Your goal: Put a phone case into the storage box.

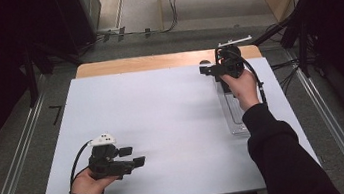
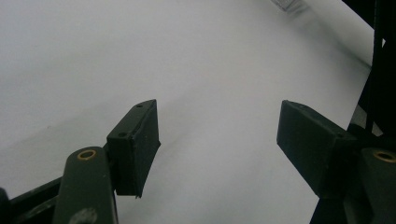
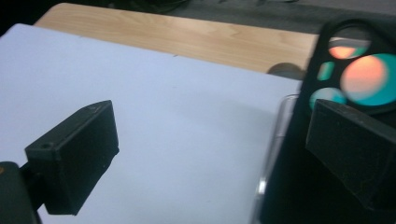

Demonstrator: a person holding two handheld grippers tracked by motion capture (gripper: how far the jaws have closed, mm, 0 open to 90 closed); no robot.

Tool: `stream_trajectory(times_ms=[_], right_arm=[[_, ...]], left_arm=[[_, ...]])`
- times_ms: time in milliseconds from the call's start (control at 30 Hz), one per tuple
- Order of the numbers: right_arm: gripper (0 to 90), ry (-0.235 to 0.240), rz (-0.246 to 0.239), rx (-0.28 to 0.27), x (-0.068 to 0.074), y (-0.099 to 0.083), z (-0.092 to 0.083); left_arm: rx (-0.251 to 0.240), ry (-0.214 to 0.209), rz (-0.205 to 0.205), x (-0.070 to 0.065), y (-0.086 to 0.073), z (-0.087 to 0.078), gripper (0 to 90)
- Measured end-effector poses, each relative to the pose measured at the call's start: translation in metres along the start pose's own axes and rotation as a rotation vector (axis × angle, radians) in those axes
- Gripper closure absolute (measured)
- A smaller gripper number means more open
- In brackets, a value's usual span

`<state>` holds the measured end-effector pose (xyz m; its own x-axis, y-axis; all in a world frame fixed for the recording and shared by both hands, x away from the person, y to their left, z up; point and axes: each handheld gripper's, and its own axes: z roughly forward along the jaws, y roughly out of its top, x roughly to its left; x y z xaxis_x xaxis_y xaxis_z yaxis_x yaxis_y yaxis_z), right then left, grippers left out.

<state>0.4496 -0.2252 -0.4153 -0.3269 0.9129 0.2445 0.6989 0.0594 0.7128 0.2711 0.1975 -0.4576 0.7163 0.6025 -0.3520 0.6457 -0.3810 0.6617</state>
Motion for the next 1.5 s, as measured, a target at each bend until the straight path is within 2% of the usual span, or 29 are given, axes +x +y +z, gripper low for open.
stream_trajectory(times_ms=[100, 300, 500, 800, 833, 867, 900, 967, 1167, 1233, 1500], right_arm=[[4.3, 0.055, 0.0, 0.014, 0.008, -0.004, -0.002], [6.4, 0.111, -0.029, 0.034, 0.022, -0.016, -0.005], [6.4, 0.161, -0.065, 0.057, 0.029, -0.026, -0.009], [6.7, 0.251, -0.083, 0.07, 0.037, -0.039, -0.014], [7.5, 0.253, -0.096, 0.075, 0.039, -0.041, -0.016], [15.5, 0.249, -0.099, 0.078, 0.04, -0.042, -0.017], [19.3, 0.237, -0.102, 0.081, 0.041, -0.044, -0.018], [19.3, 0.227, -0.117, 0.092, 0.042, -0.046, -0.02], [19.3, 0.241, -0.124, 0.095, 0.044, -0.054, -0.028], [19.3, 0.251, -0.148, 0.099, 0.045, -0.059, -0.035], [19.4, 0.292, -0.163, 0.106, 0.047, -0.074, -0.048]], left_arm=[[0.002, 0.003, 0.0, 0.0, 0.0, -0.001, 29.9], [0.001, 0.0, -0.005, 0.003, 0.0, -0.002, 29.8], [0.009, -0.018, -0.006, 0.006, 0.001, -0.003, 29.8], [0.011, -0.032, 0.001, 0.006, 0.004, -0.001, 29.8], [0.008, -0.035, 0.008, 0.006, 0.005, -0.001, 29.8], [0.011, -0.039, 0.008, 0.006, 0.006, 0.0, 29.8], [0.013, -0.041, 0.012, 0.006, 0.006, 0.0, 29.8], [0.016, -0.043, 0.013, 0.006, 0.007, 0.001, 29.8], [0.015, -0.05, 0.013, 0.008, 0.008, 0.002, 29.8], [0.02, -0.05, 0.017, 0.008, 0.009, 0.003, 29.8], [0.022, -0.059, 0.022, 0.006, 0.01, 0.004, 29.8]])
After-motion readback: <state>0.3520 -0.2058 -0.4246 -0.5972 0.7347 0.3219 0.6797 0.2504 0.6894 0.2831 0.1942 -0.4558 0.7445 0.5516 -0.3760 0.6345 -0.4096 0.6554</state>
